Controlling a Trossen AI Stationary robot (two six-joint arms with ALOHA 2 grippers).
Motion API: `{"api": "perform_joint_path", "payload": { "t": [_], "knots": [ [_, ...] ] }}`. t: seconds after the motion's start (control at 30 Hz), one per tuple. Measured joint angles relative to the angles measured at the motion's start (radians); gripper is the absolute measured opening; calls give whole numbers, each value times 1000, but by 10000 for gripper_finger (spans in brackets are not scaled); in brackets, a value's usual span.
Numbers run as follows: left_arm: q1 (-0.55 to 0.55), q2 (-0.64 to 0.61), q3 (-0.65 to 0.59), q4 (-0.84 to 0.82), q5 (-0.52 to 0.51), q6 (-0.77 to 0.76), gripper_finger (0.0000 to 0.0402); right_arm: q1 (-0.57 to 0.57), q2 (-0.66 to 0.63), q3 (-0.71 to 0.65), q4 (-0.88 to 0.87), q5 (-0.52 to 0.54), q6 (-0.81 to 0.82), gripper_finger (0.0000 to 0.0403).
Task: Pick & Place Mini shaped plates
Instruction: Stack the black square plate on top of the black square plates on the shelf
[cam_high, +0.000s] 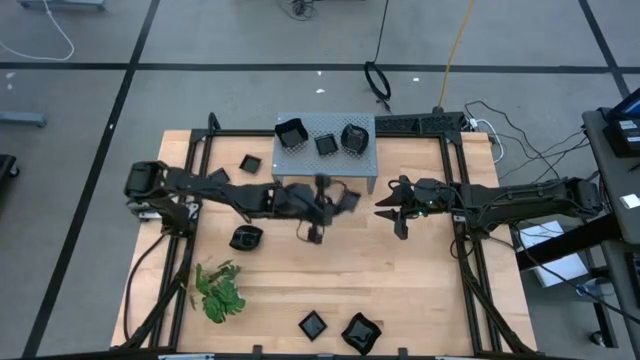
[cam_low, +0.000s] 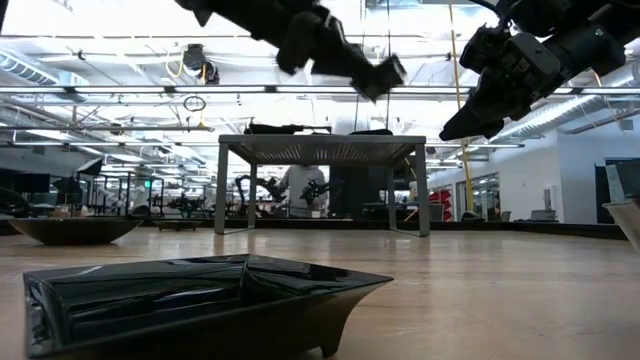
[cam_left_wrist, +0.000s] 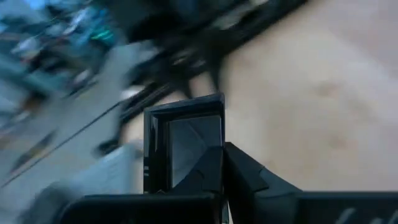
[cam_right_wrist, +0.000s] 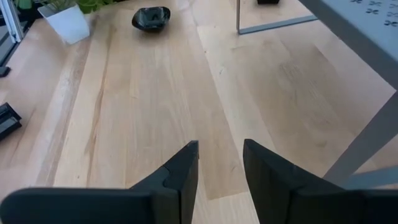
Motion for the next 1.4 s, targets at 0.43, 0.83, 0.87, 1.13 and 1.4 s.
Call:
{"api": "perform_joint_path", "payload": {
  "t": [0.43,0.83,0.87,1.13,1.4],
  "knots": [
    [241,-57,0,56,-184,-38,10,0,0,0,2,0,0,116],
    [395,-57,0,-81,-22,-202,12,0,0,0,-1,0,0,116],
    [399,-57,0,-83,-14,-201,16,0,0,0,-1,0,0,116],
    [411,-57,0,-104,-5,-216,9,0,0,0,-1,0,0,116],
    [411,-57,0,-120,-6,-281,21,0,0,0,-1,0,0,116]
  ]
}}
